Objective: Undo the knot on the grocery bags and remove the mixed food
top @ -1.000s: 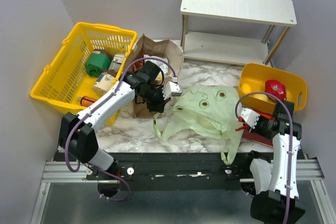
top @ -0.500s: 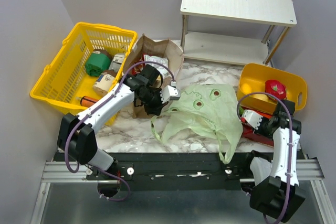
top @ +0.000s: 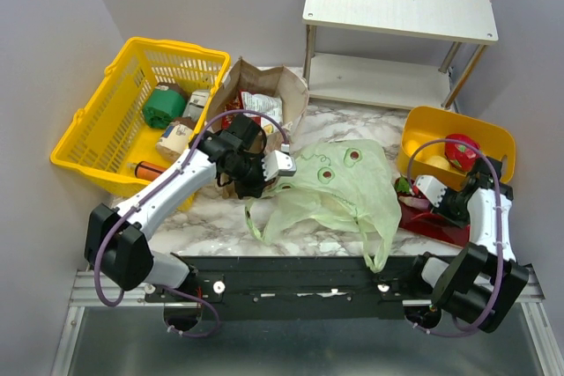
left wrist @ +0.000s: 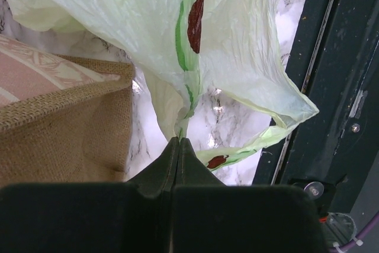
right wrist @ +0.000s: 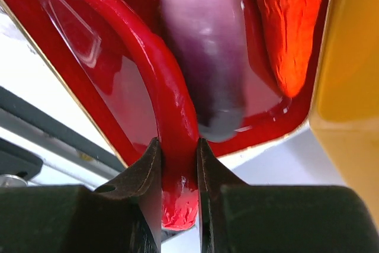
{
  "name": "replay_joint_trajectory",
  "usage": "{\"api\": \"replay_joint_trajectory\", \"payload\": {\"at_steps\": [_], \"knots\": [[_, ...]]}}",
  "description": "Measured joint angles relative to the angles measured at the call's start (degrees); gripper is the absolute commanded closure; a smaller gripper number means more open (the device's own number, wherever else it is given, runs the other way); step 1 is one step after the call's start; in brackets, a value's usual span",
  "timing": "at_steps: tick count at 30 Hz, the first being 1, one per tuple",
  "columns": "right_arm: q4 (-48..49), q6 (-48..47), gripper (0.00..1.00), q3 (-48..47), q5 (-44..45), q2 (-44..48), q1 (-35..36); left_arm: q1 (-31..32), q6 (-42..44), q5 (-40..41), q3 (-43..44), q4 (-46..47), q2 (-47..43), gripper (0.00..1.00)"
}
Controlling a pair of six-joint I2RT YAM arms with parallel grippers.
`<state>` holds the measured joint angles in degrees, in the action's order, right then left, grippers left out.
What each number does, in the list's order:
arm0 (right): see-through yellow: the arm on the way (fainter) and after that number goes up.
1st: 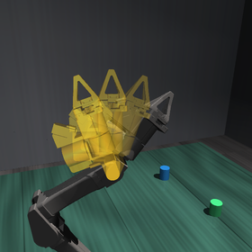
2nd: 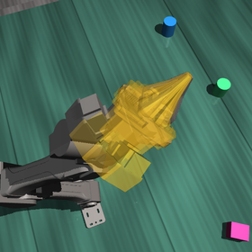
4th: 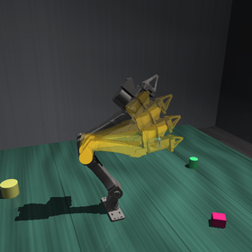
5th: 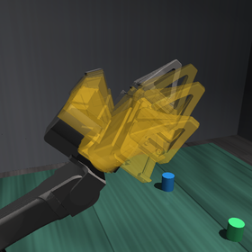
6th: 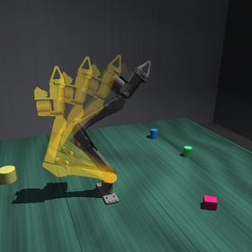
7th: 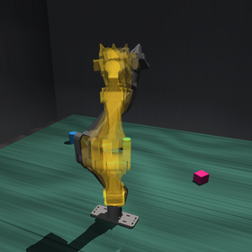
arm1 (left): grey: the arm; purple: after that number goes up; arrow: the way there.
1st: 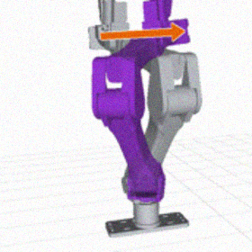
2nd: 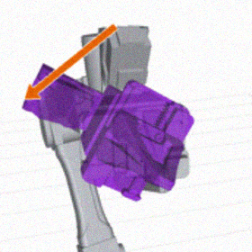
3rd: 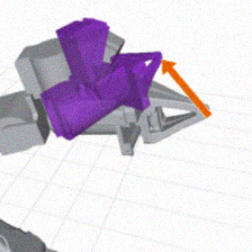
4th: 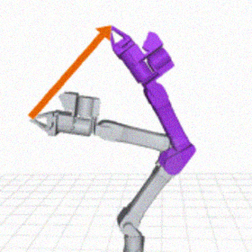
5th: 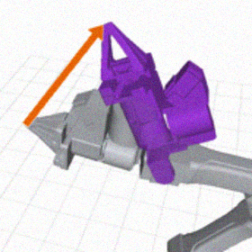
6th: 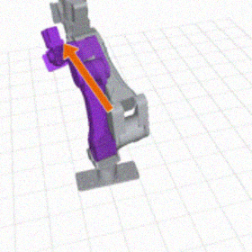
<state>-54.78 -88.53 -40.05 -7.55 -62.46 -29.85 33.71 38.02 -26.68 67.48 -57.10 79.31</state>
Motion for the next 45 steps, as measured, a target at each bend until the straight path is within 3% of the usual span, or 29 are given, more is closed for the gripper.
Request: {"api": "replay_joint_trajectory", "payload": {"at_steps": [5,13,21,22,24,25,31,37,45], "knots": [[-0.02,0.20,0.99,-0.33,-4.74,-0.61,-0.02,0.00,-0.15,-0.07,0.22,0.04,1.68,1.00],[1.22,1.62,0.90,0.09,-12.68,1.99,0.00,-0.26,-1.49,-0.17,2.19,0.15,3.76,1.00],[3.69,2.62,0.71,7.45,-12.90,6.78,-0.02,-0.37,-2.91,-1.86,4.55,0.61,5.68,1.00],[3.67,2.64,0.60,8.55,-12.90,8.02,-0.02,-0.37,-3.17,-2.34,4.61,0.59,6.12,1.00],[3.58,2.89,0.10,9.92,-12.98,10.60,-0.02,-0.37,-3.63,-2.95,4.87,0.68,6.82,1.00],[3.28,3.39,0.00,10.08,-13.14,11.67,-0.02,-0.37,-3.85,-3.37,5.01,0.72,7.08,1.00],[0.11,8.33,0.00,3.34,-17.46,12.74,-0.02,-0.37,-4.66,-4.46,5.25,0.98,7.23,1.00],[-4.26,15.58,0.00,-12.00,-31.21,12.61,0.09,-0.37,-5.01,-5.49,6.16,0.96,7.30,1.00],[-3.91,30.49,0.00,-18.84,-44.11,10.84,1.07,-0.37,-4.46,-9.57,16.11,-0.96,7.28,1.00]]}}
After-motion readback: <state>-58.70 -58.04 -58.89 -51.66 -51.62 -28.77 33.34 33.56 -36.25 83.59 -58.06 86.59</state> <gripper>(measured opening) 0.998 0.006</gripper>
